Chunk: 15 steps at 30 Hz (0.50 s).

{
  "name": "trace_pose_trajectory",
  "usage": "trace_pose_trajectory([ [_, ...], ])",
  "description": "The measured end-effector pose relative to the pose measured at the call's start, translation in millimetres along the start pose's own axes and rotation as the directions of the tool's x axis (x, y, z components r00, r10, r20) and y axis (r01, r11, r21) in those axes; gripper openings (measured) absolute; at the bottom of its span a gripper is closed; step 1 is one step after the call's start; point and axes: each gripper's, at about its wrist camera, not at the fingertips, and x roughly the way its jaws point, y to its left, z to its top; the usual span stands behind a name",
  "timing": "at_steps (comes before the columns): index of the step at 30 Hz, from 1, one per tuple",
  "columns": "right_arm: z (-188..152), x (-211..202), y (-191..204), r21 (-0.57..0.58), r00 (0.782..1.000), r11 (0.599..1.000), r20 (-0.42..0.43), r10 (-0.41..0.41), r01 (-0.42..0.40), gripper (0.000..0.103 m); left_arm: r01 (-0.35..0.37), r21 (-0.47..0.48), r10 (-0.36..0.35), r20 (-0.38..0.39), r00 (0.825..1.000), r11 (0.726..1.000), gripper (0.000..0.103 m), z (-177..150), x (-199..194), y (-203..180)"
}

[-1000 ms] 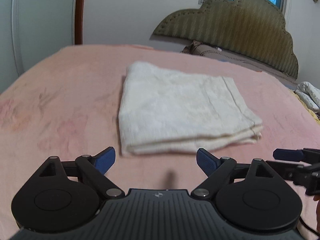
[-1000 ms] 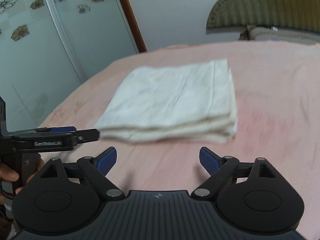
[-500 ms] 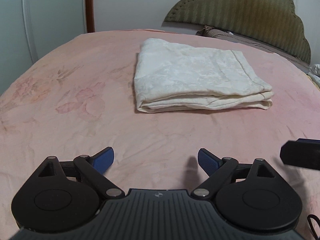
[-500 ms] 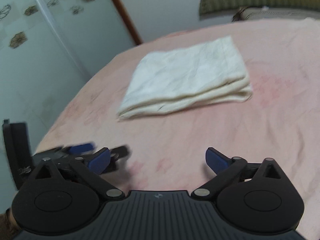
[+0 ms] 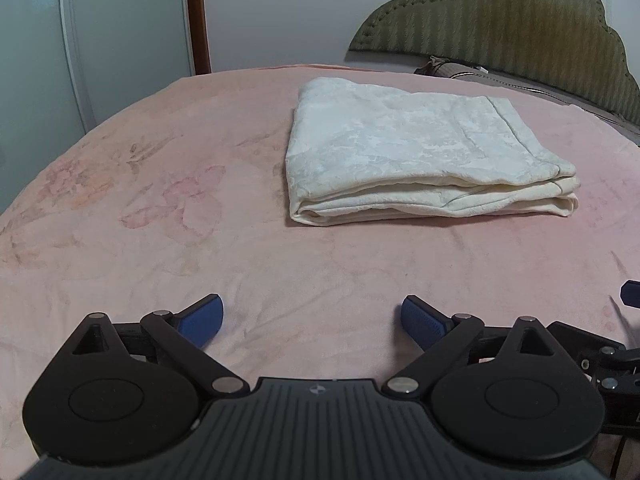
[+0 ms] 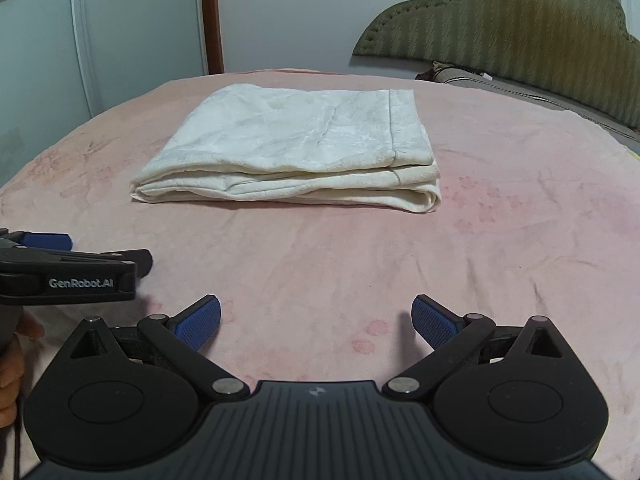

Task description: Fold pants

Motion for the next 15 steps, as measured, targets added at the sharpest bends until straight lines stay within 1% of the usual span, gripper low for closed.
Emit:
trace_pose_trajectory([
  [8,-7.7,9.1,-6.4,0.02,1.0,1.0,-0.005,0.0,0.0,0.103,-0.012,0.006,0.012,0.018,1.0,1.0,0.102,-5.0,-0.4,1.8],
  [15,-9.6,10.9,-4.5,0.011,1.0,1.0,0.001,-0.005,0.005,0.103,-0.006,-0.006,0.007,0.026,1.0,1.0,0.103,-7.7,0.6,5.2],
])
